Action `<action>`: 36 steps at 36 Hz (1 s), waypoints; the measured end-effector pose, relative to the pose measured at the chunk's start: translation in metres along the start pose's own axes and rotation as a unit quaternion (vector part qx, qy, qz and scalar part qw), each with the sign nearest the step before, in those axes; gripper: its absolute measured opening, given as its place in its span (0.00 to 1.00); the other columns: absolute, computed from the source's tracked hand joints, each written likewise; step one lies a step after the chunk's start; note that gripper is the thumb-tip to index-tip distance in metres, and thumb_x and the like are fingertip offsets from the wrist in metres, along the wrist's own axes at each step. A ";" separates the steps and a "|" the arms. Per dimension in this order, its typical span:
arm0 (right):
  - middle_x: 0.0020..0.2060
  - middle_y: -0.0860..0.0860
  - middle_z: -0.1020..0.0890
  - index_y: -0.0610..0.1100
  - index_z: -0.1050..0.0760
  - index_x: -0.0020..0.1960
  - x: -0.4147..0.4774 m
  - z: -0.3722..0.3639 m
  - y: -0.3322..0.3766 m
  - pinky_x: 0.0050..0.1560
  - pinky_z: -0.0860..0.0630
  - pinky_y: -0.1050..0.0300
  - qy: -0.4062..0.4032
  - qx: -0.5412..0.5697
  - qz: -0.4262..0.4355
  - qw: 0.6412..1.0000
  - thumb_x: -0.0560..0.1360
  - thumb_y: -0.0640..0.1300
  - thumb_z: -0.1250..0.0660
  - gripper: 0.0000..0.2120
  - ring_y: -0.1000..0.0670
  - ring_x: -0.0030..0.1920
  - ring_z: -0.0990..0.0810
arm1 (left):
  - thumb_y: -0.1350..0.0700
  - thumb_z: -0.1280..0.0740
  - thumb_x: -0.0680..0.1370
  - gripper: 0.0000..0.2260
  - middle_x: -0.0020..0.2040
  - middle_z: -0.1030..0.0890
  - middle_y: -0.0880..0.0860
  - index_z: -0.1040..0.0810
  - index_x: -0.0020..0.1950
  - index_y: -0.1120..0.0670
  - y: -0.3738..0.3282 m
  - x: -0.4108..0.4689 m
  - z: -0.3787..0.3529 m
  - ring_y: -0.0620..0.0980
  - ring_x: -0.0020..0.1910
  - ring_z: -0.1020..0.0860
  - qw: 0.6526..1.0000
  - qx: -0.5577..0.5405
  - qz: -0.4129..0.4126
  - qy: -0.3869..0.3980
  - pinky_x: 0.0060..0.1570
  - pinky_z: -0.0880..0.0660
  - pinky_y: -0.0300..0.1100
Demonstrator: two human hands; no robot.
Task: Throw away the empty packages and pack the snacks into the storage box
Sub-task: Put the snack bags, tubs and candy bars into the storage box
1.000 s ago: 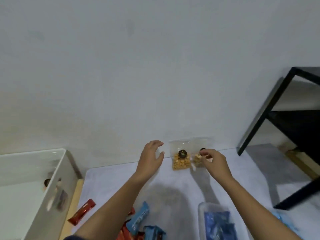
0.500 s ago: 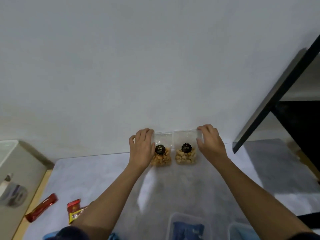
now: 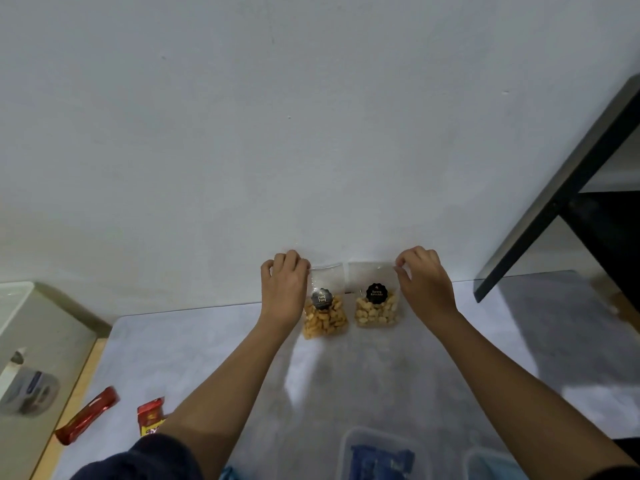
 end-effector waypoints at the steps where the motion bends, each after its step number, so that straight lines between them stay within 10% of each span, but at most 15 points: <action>1: 0.39 0.47 0.21 0.39 0.25 0.40 -0.001 0.000 -0.001 0.31 0.28 0.54 0.005 0.005 -0.005 1.000 0.71 0.35 0.31 0.04 0.42 0.42 0.25 | 0.67 0.23 0.59 0.16 0.40 0.25 0.49 0.22 0.40 0.52 0.000 0.001 0.000 0.48 0.42 0.36 1.000 0.002 0.001 0.003 0.45 0.42 0.41; 10: 0.39 0.47 0.23 0.41 0.30 0.42 -0.011 0.003 0.002 0.41 0.25 0.47 0.036 0.110 -0.053 0.992 0.77 0.38 0.39 0.05 0.45 0.42 0.26 | 0.61 0.35 0.74 0.04 0.42 0.25 0.50 0.23 0.44 0.53 0.002 -0.009 -0.001 0.47 0.44 0.35 0.995 -0.101 0.014 -0.020 0.47 0.42 0.40; 24: 0.43 0.53 0.22 0.43 0.21 0.46 -0.041 0.030 0.033 0.41 0.31 0.74 0.045 0.172 -0.109 0.978 0.76 0.36 0.36 0.06 0.60 0.43 0.25 | 0.58 0.39 0.79 0.09 0.49 0.22 0.47 0.22 0.55 0.57 0.015 -0.038 0.031 0.44 0.49 0.25 0.890 -0.428 0.064 0.145 0.50 0.30 0.34; 36: 0.44 0.52 0.23 0.46 0.24 0.44 -0.043 0.059 0.187 0.45 0.31 0.60 -0.014 0.198 -0.092 0.976 0.77 0.37 0.38 0.07 0.55 0.44 0.25 | 0.59 0.36 0.78 0.06 0.46 0.21 0.44 0.23 0.44 0.49 0.137 -0.051 0.132 0.42 0.49 0.23 0.826 -0.551 0.097 0.063 0.46 0.29 0.24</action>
Point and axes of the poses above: each hand's wrist, its own x-axis towards the middle knuckle, its own z-axis out of the back of the hand, y = z × x, the point moved 5 cm from there along x, towards the middle knuckle
